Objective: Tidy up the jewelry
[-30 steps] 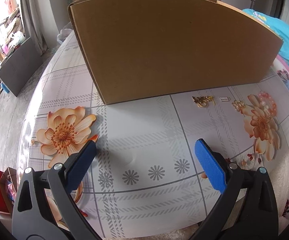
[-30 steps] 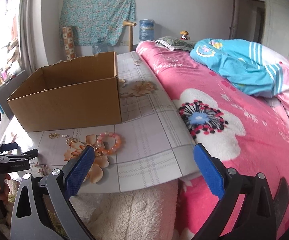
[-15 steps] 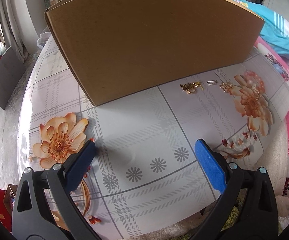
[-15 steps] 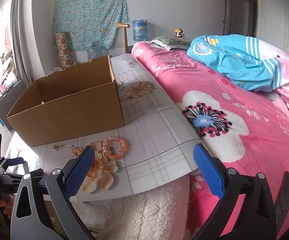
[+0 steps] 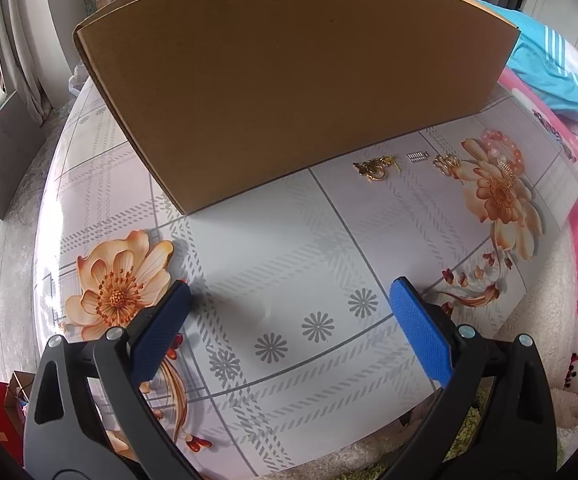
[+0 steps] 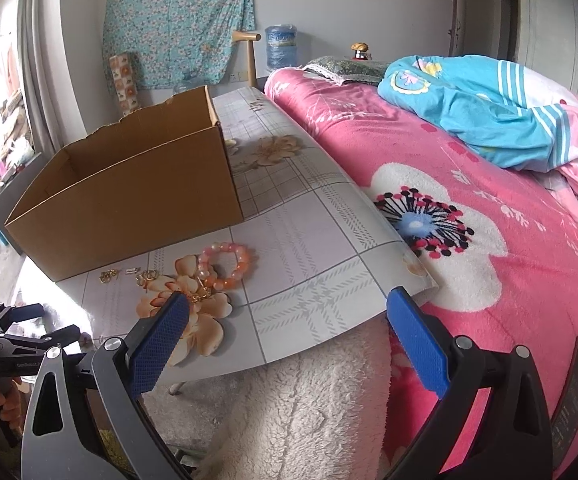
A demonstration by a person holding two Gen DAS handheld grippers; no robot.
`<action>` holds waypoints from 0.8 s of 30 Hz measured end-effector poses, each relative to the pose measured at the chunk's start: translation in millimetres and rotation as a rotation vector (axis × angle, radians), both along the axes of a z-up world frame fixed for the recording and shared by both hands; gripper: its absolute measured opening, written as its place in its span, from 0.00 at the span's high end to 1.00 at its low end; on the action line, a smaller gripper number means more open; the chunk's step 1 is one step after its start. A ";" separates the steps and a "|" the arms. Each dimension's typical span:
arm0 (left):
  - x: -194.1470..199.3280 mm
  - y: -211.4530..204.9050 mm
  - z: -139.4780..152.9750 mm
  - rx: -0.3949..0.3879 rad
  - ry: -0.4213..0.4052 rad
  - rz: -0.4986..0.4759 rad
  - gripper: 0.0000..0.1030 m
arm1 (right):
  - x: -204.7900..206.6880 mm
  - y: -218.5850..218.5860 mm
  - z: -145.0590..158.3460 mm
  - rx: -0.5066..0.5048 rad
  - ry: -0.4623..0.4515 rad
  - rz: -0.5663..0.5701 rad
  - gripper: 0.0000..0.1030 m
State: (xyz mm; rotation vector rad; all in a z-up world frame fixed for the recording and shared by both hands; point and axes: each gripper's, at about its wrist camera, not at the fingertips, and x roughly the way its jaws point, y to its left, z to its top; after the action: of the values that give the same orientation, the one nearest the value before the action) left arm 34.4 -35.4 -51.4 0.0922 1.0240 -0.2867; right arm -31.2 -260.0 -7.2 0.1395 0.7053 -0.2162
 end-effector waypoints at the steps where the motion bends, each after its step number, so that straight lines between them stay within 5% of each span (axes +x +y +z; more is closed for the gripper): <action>1: 0.8 -0.9 -0.1 0.000 0.001 -0.001 0.07 | 0.4 -2.9 -0.9 0.001 0.000 -0.002 0.06; 24: -7.4 -4.6 -6.7 0.007 -0.032 -0.048 0.07 | -13.8 -0.5 4.1 -0.005 -0.026 -0.023 0.06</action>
State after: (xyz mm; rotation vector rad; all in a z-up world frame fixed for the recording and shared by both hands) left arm 27.0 -40.0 -58.1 0.1274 0.9923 -0.3243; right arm -45.0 -260.5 -3.1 0.1450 0.6777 -0.2381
